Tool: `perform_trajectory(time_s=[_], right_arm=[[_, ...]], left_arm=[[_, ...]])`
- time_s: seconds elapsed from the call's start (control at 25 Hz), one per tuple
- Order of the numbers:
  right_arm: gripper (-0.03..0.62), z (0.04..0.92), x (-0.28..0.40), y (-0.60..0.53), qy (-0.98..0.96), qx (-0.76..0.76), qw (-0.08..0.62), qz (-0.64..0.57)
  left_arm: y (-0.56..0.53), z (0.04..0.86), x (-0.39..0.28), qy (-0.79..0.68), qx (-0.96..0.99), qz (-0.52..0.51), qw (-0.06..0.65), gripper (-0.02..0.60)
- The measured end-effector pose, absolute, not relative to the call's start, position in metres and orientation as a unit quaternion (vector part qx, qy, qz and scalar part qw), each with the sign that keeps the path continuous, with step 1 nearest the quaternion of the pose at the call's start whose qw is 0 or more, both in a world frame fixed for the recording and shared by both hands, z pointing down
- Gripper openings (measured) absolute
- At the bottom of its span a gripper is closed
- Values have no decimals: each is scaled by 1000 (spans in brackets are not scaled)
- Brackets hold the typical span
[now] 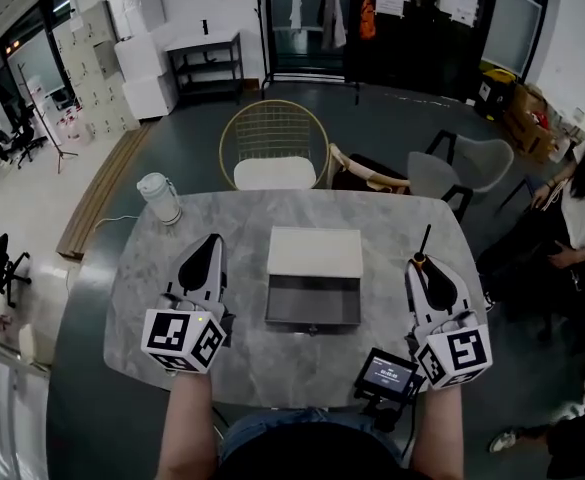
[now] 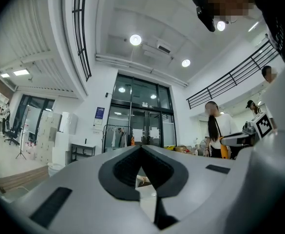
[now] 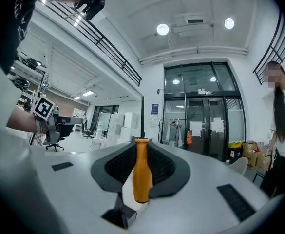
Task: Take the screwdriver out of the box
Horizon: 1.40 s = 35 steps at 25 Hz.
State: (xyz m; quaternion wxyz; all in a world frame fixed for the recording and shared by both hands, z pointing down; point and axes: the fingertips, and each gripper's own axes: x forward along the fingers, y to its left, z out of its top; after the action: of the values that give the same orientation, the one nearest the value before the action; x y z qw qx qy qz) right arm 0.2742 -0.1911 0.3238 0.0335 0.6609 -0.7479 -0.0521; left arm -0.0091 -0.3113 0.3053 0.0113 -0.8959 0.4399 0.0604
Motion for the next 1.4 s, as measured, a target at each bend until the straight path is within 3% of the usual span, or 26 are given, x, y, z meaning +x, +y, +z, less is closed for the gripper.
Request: perform_trajectory(time_s=[1.4], right_arm=[[87, 313, 268, -202, -746, 663, 33, -58]], left_arm=[[-326, 313, 8, 411, -910, 56, 8, 12]])
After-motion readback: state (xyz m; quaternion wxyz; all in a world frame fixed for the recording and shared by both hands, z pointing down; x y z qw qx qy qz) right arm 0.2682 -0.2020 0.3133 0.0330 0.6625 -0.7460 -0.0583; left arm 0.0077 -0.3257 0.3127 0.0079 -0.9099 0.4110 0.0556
